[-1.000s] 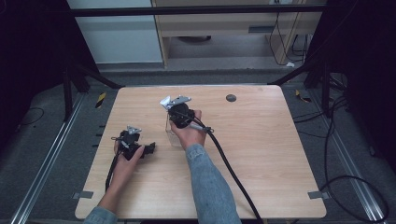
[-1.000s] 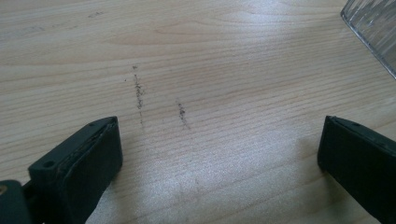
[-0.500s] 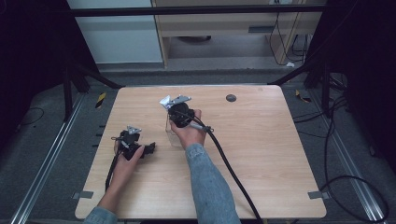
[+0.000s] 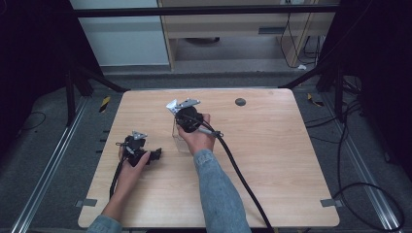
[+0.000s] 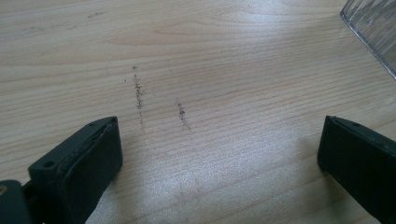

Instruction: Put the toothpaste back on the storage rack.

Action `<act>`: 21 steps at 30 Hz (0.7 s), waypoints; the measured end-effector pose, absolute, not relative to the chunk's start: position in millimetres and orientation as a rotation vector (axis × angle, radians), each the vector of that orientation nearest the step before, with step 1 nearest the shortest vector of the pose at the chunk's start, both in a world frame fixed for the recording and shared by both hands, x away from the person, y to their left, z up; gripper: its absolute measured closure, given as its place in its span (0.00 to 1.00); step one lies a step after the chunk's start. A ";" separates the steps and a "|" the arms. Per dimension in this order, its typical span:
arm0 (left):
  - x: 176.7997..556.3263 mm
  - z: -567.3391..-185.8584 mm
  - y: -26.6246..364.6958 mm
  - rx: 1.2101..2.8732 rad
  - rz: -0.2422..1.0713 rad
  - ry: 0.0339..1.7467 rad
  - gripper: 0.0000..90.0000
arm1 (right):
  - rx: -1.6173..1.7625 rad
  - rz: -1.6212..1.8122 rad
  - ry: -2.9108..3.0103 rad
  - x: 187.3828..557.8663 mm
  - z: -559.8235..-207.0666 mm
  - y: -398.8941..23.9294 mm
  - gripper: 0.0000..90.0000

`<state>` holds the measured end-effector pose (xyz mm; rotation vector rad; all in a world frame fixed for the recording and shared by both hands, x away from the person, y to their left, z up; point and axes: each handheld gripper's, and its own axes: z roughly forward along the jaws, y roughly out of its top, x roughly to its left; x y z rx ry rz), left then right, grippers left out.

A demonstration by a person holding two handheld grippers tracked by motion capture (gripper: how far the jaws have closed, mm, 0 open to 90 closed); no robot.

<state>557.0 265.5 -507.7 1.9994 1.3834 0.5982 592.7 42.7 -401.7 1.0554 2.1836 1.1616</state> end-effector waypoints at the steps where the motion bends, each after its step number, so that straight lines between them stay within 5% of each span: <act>1: 557.0 -507.7 265.5 1.999 0.598 1.384 0.00 | 1.056 1.162 2.183 592.4 -401.5 42.4 0.84; 21: 557.0 -507.7 265.5 1.999 0.598 1.384 0.00 | 1.053 1.187 2.176 574.1 -386.7 24.5 0.77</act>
